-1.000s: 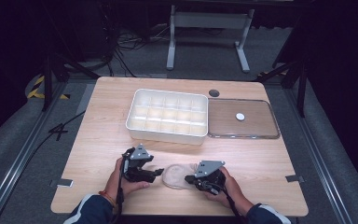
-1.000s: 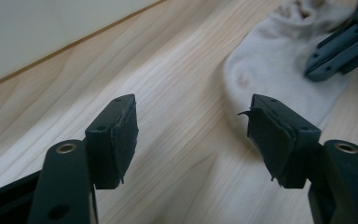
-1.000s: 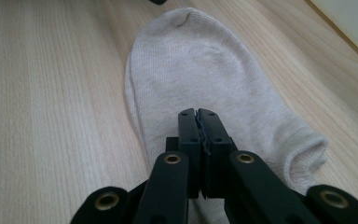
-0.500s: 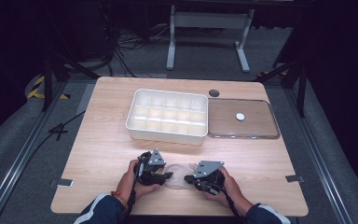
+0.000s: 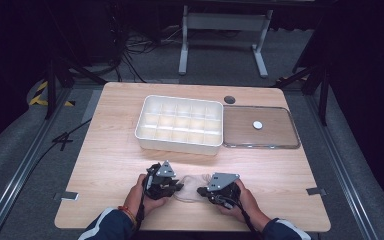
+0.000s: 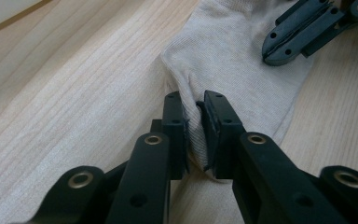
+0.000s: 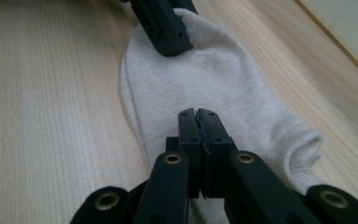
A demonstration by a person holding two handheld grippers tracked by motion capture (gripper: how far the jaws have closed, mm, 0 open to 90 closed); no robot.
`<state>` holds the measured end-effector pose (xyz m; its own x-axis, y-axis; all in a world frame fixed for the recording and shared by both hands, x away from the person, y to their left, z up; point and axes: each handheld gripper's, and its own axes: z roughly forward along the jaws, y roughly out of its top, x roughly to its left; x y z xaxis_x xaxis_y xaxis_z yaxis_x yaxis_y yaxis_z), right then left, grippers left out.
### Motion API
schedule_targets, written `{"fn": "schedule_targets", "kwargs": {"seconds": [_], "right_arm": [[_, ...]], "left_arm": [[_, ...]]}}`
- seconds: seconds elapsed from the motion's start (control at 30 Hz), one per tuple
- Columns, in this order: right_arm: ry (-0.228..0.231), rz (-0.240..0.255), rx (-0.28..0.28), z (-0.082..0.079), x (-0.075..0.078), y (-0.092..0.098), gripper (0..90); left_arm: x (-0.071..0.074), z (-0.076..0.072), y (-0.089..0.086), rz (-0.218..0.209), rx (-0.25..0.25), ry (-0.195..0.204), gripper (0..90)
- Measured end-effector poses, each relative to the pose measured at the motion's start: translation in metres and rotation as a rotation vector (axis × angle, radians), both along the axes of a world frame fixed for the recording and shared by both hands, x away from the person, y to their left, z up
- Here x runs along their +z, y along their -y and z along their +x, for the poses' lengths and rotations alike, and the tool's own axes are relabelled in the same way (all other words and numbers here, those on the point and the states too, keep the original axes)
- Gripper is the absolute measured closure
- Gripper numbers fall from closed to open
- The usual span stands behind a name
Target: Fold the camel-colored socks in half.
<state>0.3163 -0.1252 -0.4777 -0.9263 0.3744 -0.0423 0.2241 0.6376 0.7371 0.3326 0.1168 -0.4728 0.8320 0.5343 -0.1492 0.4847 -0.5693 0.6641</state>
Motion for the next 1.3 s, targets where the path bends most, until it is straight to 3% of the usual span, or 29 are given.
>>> {"fn": "schedule_targets", "kwargs": {"seconds": [0.07, 0.23, 0.33, 0.43, 0.63, 0.77, 0.8, 0.9, 1.03, 1.3], "right_arm": [[-0.014, 0.011, -0.005, 0.001, 0.0, 0.001, 89.1], [-0.021, 0.009, -0.011, 0.004, 0.0, -0.003, 89.1], [-0.026, 0.011, -0.011, 0.006, 0.0, -0.004, 89.2], [-0.027, 0.01, -0.011, 0.007, 0.0, -0.004, 89.2], [-0.017, 0.0, -0.008, 0.006, 0.001, -0.005, 89.1], [-0.016, 0.0, -0.004, 0.006, 0.001, -0.005, 89.1], [-0.016, 0.001, -0.005, 0.006, 0.001, -0.005, 89.2], [-0.016, -0.001, -0.003, 0.006, 0.001, -0.005, 89.1], [-0.017, 0.0, -0.005, 0.006, 0.001, -0.005, 89.1], [-0.019, -0.005, -0.008, 0.008, 0.001, -0.007, 89.1]], "left_arm": [[0.0, -0.001, 0.001, -0.015, 0.01, -0.002, 84.1], [0.004, -0.003, 0.002, -0.005, 0.004, 0.025, 85.4], [0.009, -0.004, -0.001, -0.048, 0.017, 0.036, 85.4], [0.011, -0.004, -0.002, -0.052, 0.017, 0.042, 85.5], [0.01, -0.004, -0.001, 0.006, 0.003, 0.067, 85.4], [0.014, -0.005, -0.005, 0.009, -0.002, 0.086, 85.4], [0.013, -0.007, -0.004, -0.01, 0.009, 0.075, 85.4], [0.015, -0.009, -0.005, 0.003, -0.008, 0.09, 85.7], [0.02, -0.011, -0.003, -0.036, -0.005, 0.092, 85.7], [0.023, -0.01, -0.001, -0.063, 0.0, 0.095, 85.7]]}}
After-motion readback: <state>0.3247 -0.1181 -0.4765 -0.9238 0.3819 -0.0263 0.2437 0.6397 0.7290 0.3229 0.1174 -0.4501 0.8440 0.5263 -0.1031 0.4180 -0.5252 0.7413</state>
